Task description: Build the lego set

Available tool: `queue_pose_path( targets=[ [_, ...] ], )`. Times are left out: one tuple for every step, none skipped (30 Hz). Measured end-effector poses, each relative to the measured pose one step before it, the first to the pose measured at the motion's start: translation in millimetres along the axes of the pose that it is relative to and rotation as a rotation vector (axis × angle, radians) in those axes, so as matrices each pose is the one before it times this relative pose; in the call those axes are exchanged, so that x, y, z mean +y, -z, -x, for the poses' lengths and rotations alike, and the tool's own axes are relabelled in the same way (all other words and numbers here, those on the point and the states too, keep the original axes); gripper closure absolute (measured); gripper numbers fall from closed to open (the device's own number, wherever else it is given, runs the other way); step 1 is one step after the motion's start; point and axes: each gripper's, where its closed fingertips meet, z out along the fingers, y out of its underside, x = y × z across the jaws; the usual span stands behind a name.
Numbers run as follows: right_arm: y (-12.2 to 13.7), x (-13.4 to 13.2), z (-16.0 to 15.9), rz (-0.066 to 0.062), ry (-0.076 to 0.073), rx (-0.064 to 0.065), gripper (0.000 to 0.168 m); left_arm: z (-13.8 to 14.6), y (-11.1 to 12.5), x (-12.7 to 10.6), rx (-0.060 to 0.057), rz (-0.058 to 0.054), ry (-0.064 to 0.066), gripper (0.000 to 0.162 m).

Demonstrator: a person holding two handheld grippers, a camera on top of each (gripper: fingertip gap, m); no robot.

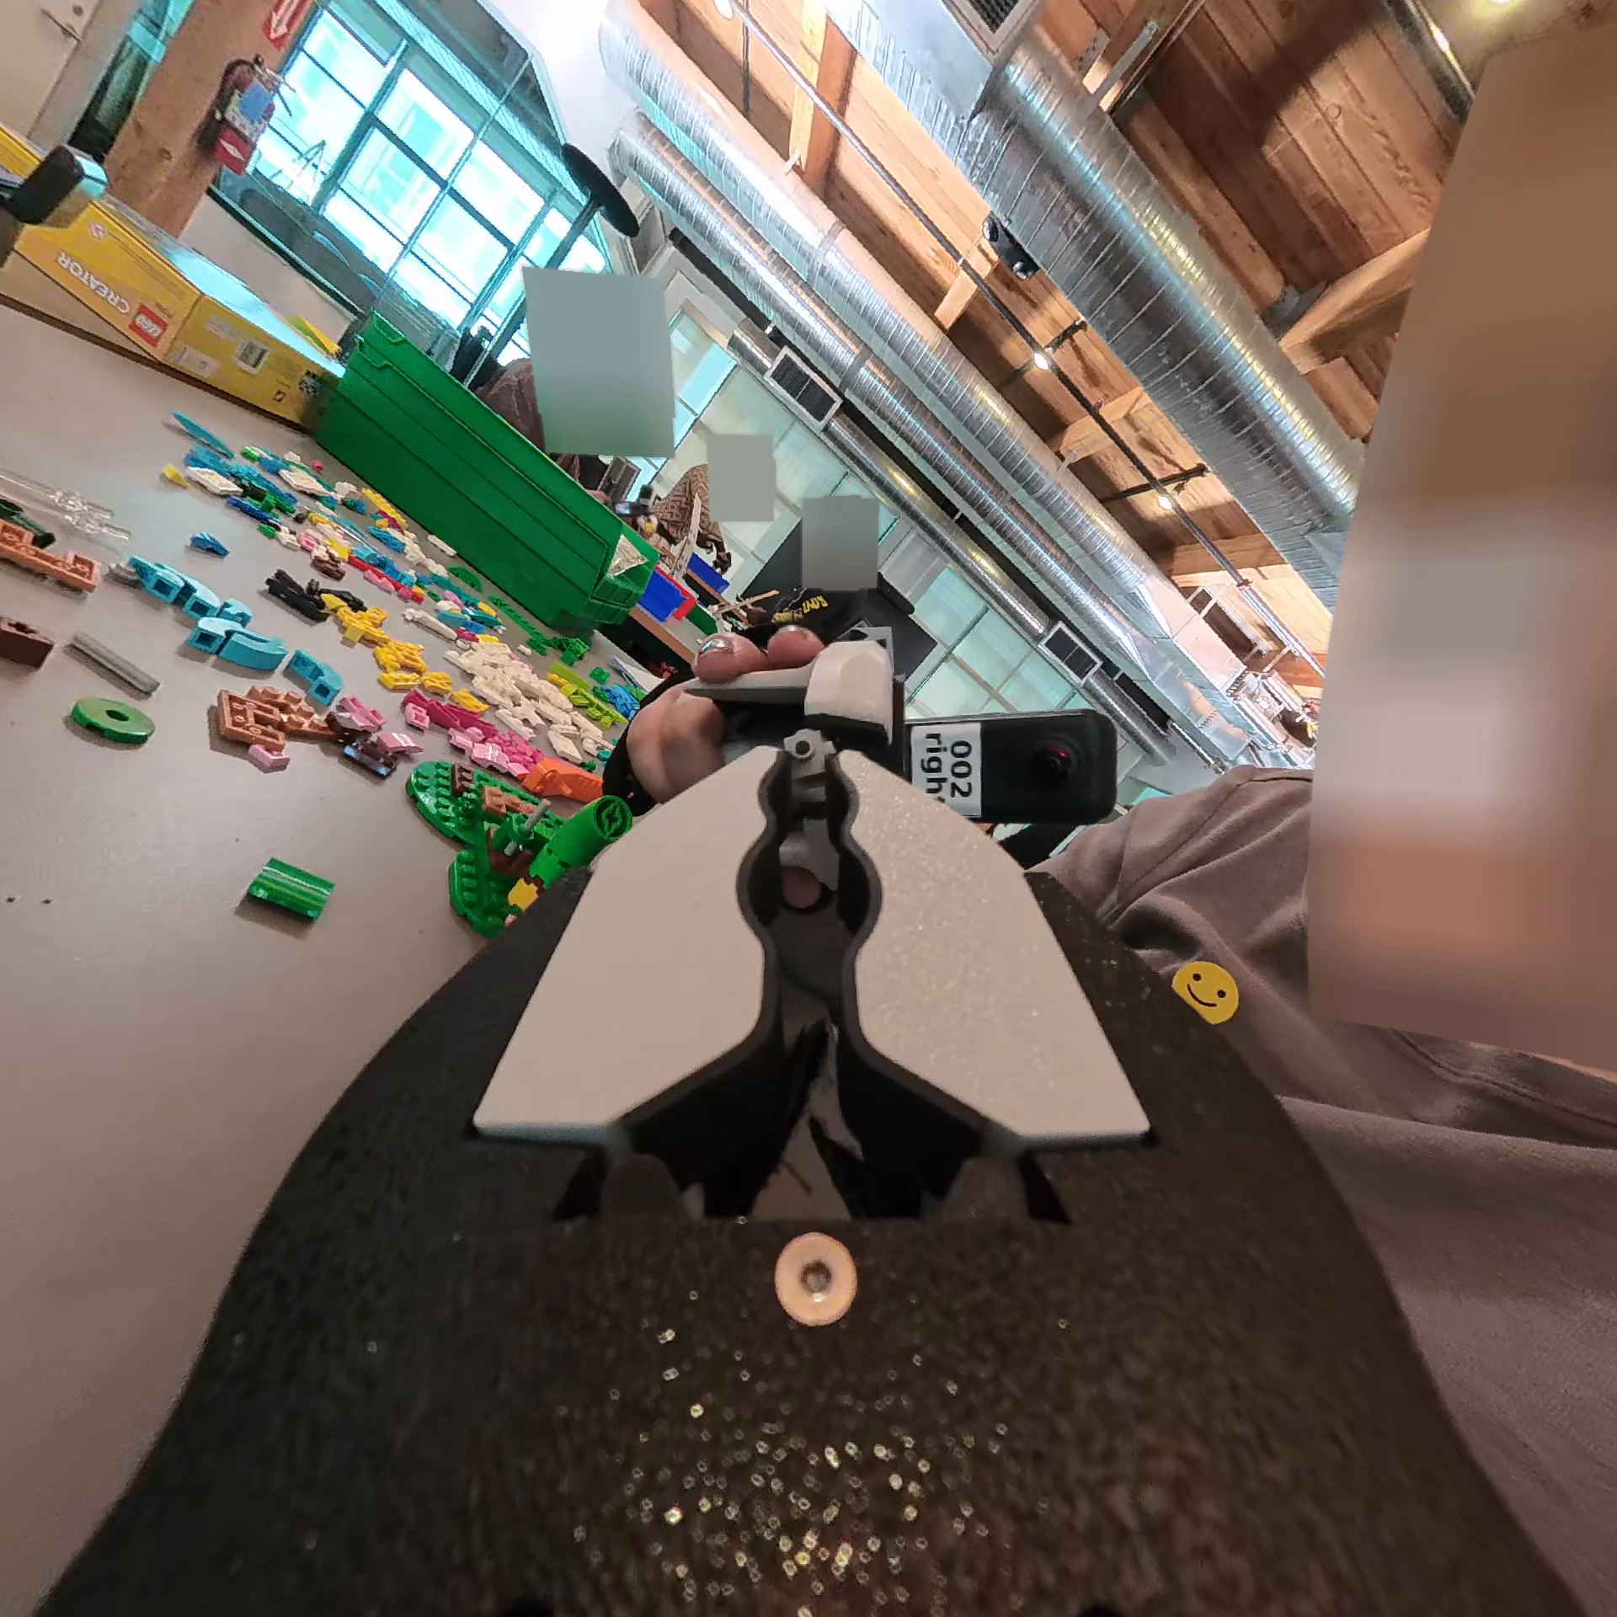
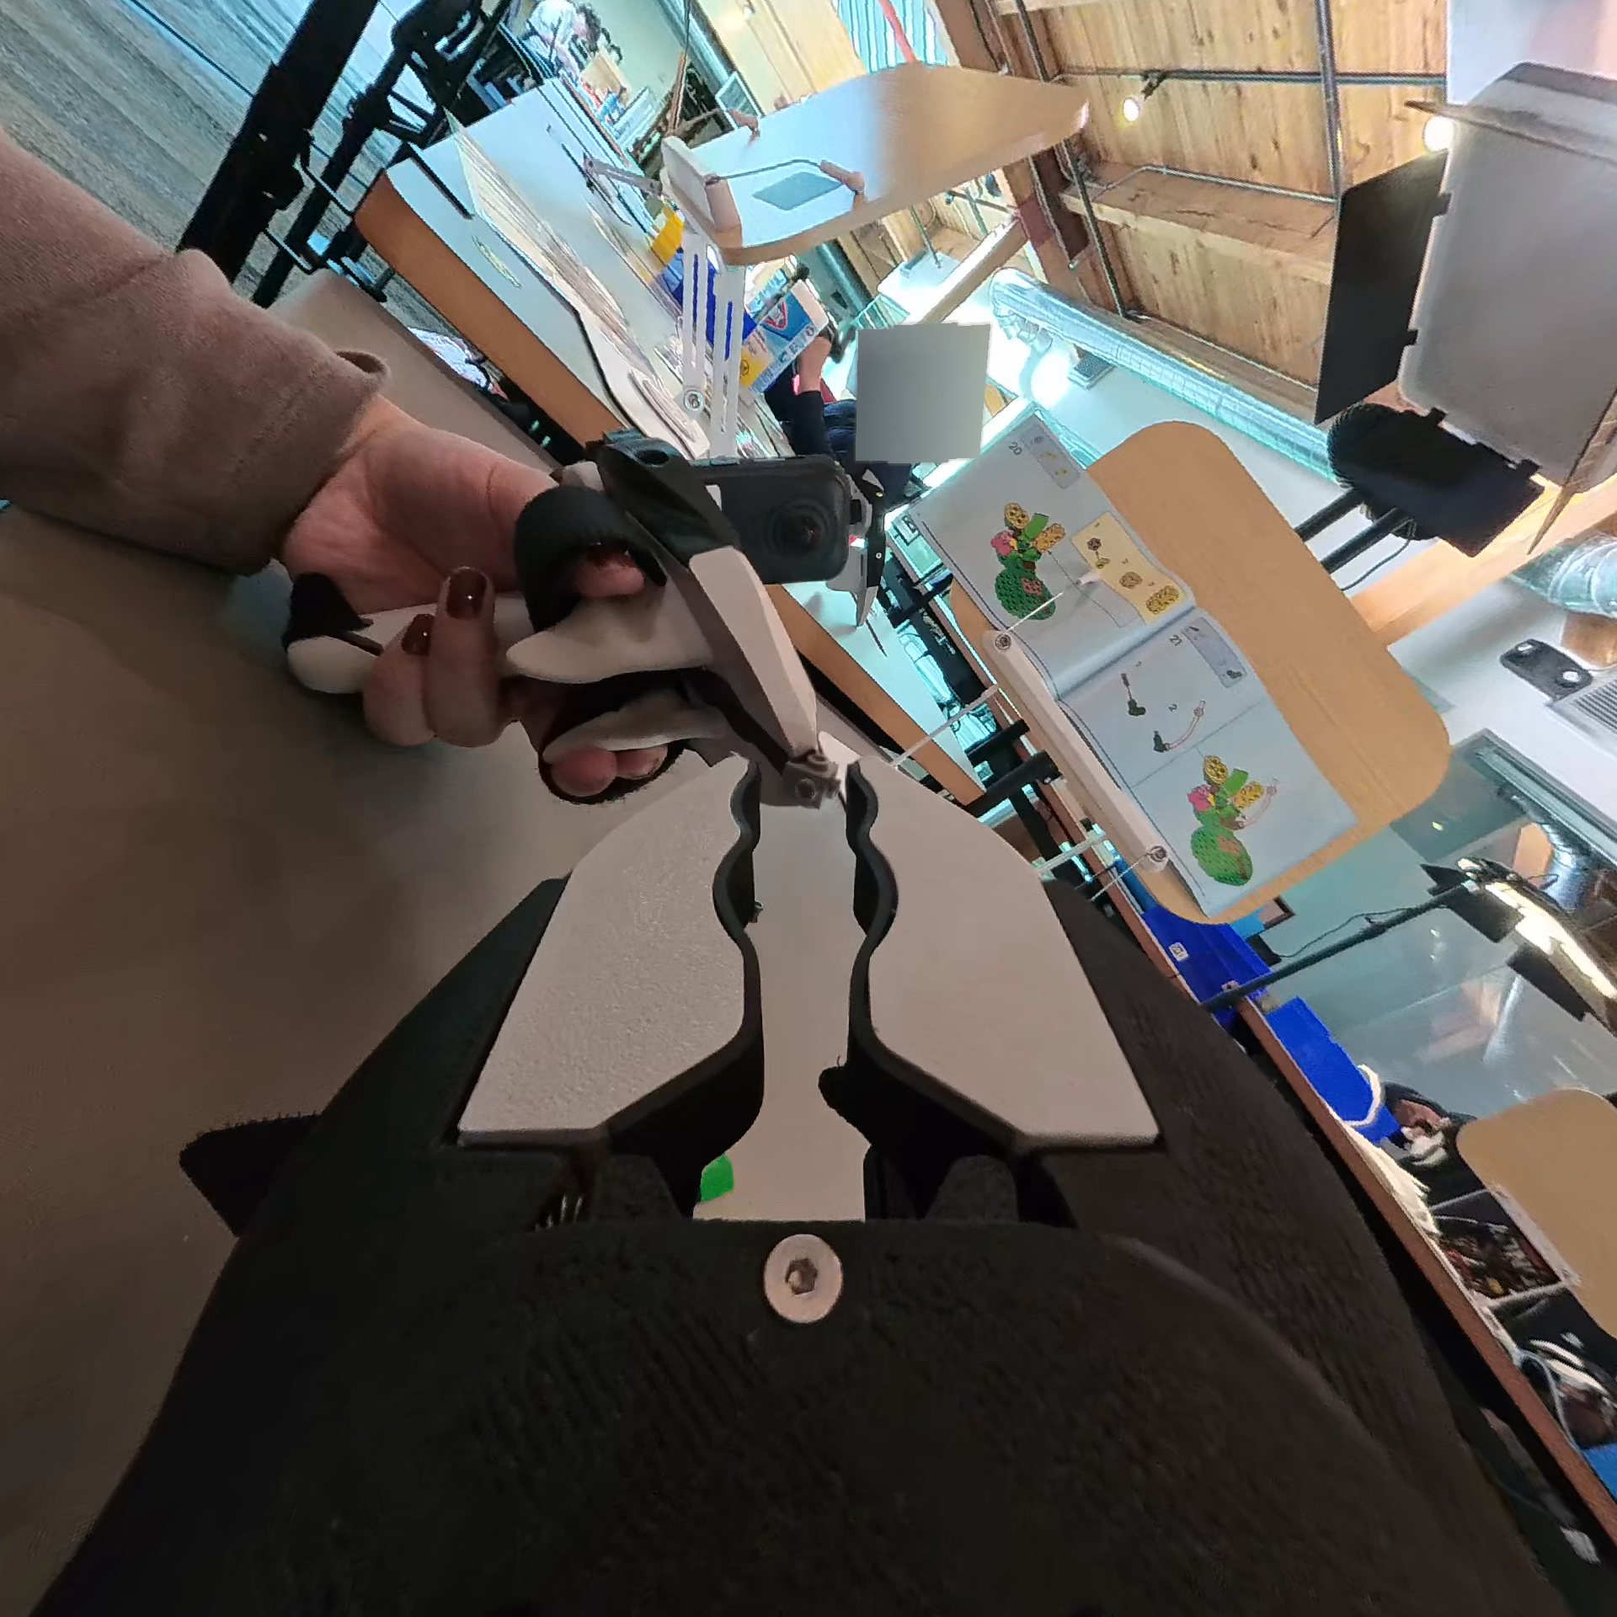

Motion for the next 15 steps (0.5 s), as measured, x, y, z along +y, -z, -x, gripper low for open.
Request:
queue_pose_path(
  targets=[
    [-0.38,0.37,-0.36,0.0037,0.0015,0.0048,0.152,-0.25,-0.82,0.98,0.0020,0.0044,0.0008,0.155],
    [-0.54,1.26,-0.60,0.0101,0.0026,0.0058,0.157,0.30,-0.67,0.63,-0.0010,0.0025,0.0027,0.154],
    [-0.36,1.49,-0.08,0.0122,0.0023,-0.0019,0.157,1.34,0.14,0.11,-0.0069,-0.0008,0.0025,0.155],
    [0.00,0.85,0.77,0.0076,-0.0034,-0.0123,0.157,0.28,0.24,0.86,0.0016,0.0059,0.0080,0.155],
    [0.45,-0.57,1.18,-0.0020,-0.0121,-0.0198,0.158,-1.19,0.00,1.40,0.0098,0.0090,0.0096,0.154],
    [0.96,-1.25,1.58,-0.0060,-0.0185,-0.0266,0.158,-1.52,-0.03,1.78,0.0116,0.0099,0.0101,0.155],
    [1.26,-1.38,1.87,-0.0068,-0.0192,-0.0305,0.158,-1.69,-0.25,1.97,0.0137,0.0102,0.0118,0.152],
    [1.41,-1.56,1.89,-0.0090,-0.0152,-0.0281,0.158,-1.86,-0.50,1.52,0.0164,0.0096,0.0139,0.149],
    [1.32,-1.07,1.57,-0.0079,-0.0093,-0.0218,0.158,-2.12,-0.51,1.18,0.0202,0.0075,0.0149,0.146],
    [0.91,0.40,1.13,0.0006,-0.0026,-0.0145,0.158,-2.44,-0.47,1.24,0.0238,0.0085,0.0183,0.143],
    [0.52,1.38,1.15,0.0056,0.0029,-0.0111,0.158,-0.47,-0.06,1.33,0.0101,0.0087,0.0202,0.138],
    [0.23,1.29,0.02,0.0057,0.0049,-0.0007,0.158,1.97,-0.38,1.90,-0.0075,0.0128,0.0172,0.136],
    [-0.04,0.27,0.53,0.0011,0.0041,-0.0020,0.158,1.45,-0.99,2.51,-0.0060,0.0180,0.0095,0.137],
    [-0.21,-0.89,1.00,-0.0048,0.0026,-0.0037,0.158,1.08,-1.15,1.84,-0.0063,0.0135,0.0009,0.141],
    [-0.52,-0.89,1.98,-0.0038,-0.0007,-0.0100,0.159,1.65,-0.82,0.98,-0.0116,0.0071,-0.0018,0.144]
  ],
)
